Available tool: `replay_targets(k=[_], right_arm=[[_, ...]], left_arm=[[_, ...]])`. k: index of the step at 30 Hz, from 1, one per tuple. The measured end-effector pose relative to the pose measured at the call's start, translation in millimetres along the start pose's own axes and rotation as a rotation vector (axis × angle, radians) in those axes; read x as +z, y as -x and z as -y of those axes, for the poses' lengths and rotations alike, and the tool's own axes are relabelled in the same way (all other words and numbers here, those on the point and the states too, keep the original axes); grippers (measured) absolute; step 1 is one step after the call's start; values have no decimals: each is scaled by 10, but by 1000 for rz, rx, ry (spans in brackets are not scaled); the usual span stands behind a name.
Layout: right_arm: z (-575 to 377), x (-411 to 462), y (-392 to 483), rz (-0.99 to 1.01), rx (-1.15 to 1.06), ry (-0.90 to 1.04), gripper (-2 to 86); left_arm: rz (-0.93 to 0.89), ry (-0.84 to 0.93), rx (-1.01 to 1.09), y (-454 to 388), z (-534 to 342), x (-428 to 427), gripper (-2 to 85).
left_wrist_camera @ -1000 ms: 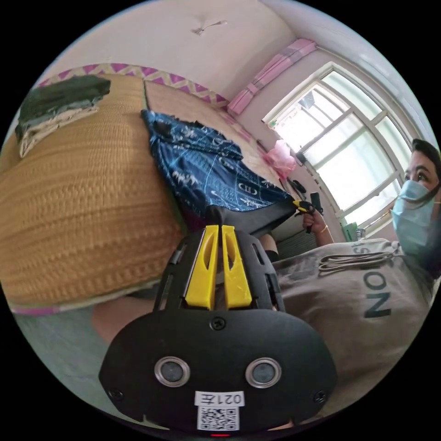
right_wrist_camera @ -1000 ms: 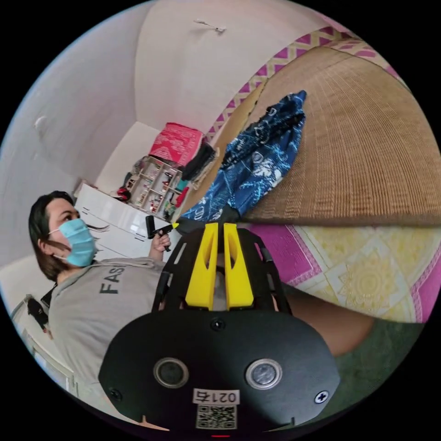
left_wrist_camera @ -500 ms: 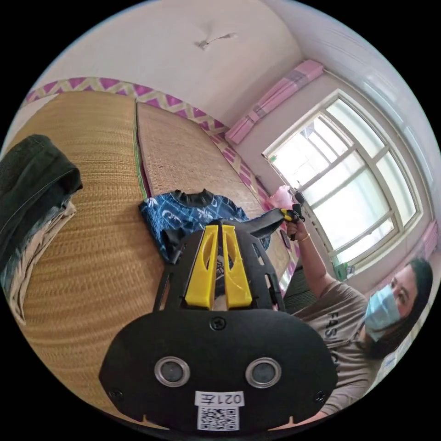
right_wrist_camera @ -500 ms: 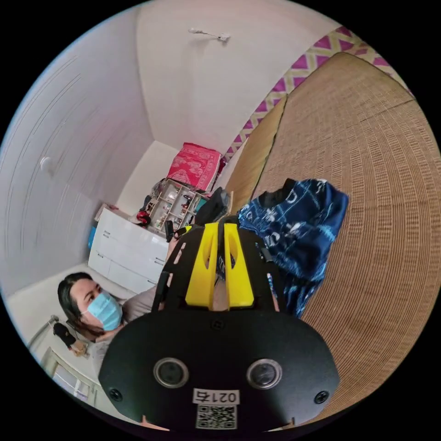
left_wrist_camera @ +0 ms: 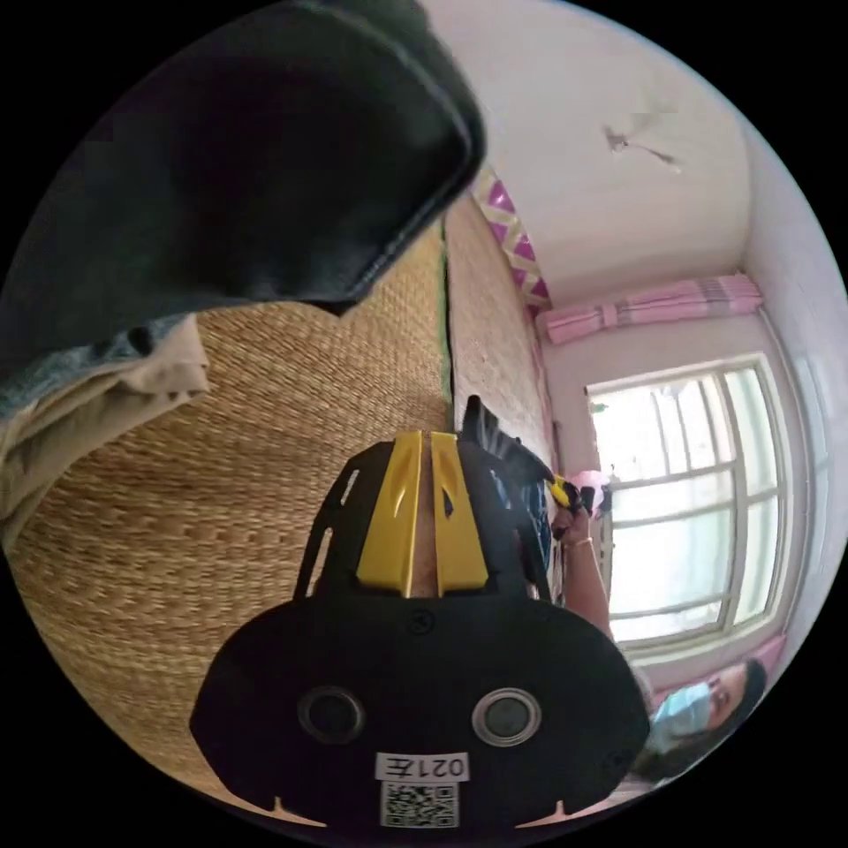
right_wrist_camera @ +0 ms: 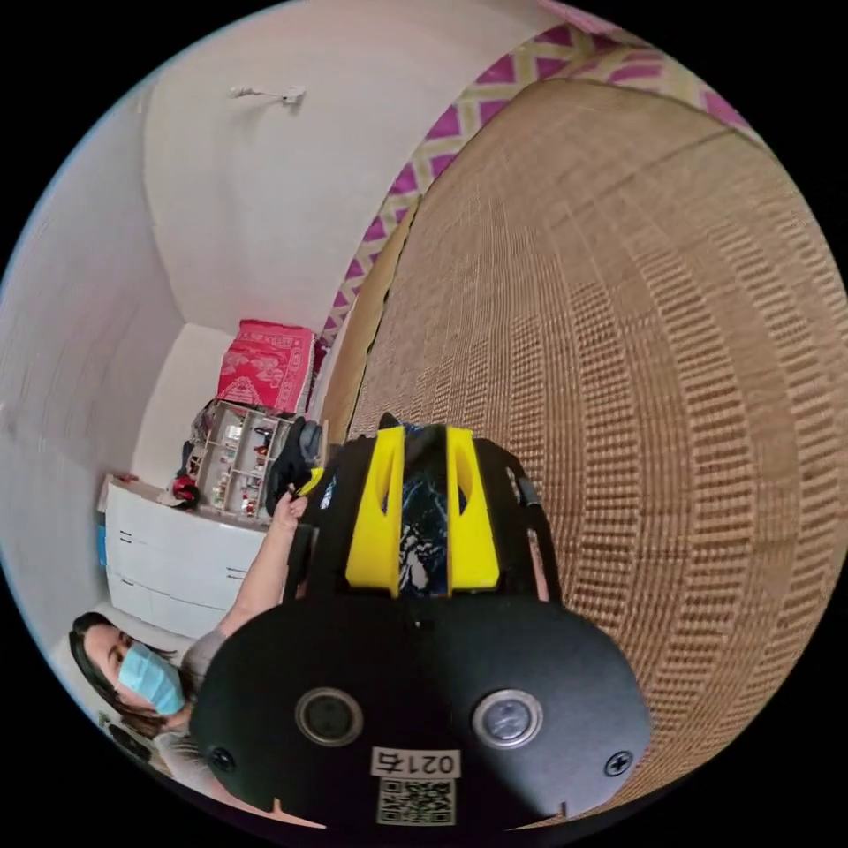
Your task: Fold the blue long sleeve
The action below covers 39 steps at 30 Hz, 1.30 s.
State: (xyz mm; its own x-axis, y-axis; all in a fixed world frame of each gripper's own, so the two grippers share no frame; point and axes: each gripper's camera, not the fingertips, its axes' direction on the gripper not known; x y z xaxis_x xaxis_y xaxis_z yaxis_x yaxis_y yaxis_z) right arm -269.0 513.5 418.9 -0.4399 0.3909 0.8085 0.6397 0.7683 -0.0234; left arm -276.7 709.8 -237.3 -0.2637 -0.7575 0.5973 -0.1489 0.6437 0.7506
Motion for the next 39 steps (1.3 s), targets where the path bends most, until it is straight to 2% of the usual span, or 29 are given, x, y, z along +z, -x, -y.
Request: replay_targets(k=[2, 4, 8, 10, 13, 15, 17, 20, 25, 29, 32, 37, 39], right_arm=[[-92, -221, 106, 0, -54, -74, 102], [-205, -421, 127, 41, -47, -114, 109], [-579, -434, 330, -22, -135, 58, 120], [-818, -381, 403, -85, -155, 101, 129], [-1138, -151, 364, -70, -108, 186, 139], [-1328, 115, 365, -94, -79, 260, 131], [-1392, 138, 434, -139, -82, 227, 104], [-1484, 240, 441, -37, -51, 293, 34], [-2105, -188, 630, 134, -26, 250, 15], [-3272, -534, 848, 152, 35, 233, 12], [-4253, -587, 1028, 239, 131, 198, 15], [-5362, -445, 1468, 283, 186, 178, 32], [-5362, -805, 1642, 128, 97, 62, 58]], left_arm=[[53, 53, 162, -223, -261, -69, 76], [117, 117, 290, -529, -545, -2, 88], [96, 227, 500, -1255, -1421, 247, 130], [121, 265, 519, -1457, -1757, 377, 164], [182, 314, 473, -1607, -2163, 653, 205], [280, 329, 471, -1693, -2353, 839, 193], [427, 288, 466, -1843, -2474, 952, 108], [424, 381, 501, -1957, -2474, 1152, 32], [343, 426, 462, -2146, -2310, 1070, 11], [256, 571, 490, -2405, -2218, 1291, 14], [277, 620, 536, -2584, -2267, 1437, 18], [299, 500, 645, -2948, -2680, 1096, 29], [387, 391, 717, -3177, -2990, 817, 48]])
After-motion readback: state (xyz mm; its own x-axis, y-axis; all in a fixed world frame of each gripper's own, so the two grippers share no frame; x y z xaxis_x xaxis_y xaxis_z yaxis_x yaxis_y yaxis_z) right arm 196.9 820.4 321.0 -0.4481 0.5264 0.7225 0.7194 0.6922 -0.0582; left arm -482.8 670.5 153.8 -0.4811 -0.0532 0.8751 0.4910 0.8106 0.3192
